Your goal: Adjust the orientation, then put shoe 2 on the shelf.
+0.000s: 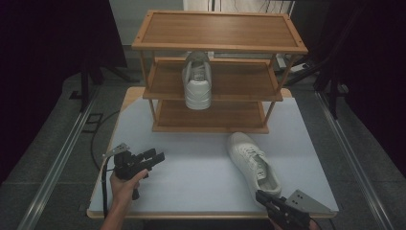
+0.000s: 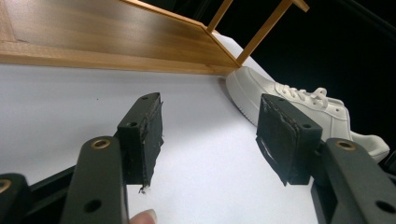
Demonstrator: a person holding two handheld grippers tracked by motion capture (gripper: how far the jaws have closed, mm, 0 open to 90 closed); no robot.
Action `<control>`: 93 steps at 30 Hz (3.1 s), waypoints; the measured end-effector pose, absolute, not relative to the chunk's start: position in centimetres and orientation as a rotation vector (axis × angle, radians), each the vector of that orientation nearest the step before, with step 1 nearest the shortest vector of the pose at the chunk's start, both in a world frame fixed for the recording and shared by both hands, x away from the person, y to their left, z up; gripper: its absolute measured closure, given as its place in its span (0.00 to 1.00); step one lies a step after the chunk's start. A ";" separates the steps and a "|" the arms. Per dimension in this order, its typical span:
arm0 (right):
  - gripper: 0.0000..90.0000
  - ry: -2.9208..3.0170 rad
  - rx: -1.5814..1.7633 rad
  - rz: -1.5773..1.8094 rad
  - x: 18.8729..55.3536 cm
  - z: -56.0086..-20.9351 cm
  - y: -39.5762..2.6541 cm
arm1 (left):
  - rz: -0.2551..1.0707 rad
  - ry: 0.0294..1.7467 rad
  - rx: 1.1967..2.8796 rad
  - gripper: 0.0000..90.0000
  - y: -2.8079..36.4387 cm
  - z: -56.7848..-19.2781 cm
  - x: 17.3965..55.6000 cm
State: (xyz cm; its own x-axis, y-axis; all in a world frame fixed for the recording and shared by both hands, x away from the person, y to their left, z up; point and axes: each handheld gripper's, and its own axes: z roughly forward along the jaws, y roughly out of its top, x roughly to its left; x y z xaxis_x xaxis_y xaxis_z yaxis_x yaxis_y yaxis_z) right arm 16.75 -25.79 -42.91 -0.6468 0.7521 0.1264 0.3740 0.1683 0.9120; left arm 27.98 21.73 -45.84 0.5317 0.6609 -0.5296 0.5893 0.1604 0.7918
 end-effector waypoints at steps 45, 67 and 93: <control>0.63 2.103 1.244 1.323 28.8 -44.8 -28.2 | 0.012 1.084 1.568 0.44 19.2 -46.4 28.1; 0.91 2.067 1.235 1.315 28.6 -45.0 -28.6 | 0.009 1.087 1.568 0.44 19.3 -46.6 28.2; 0.92 1.961 1.179 1.686 25.3 -39.4 -26.1 | 0.003 1.104 1.546 0.44 19.7 -46.7 28.2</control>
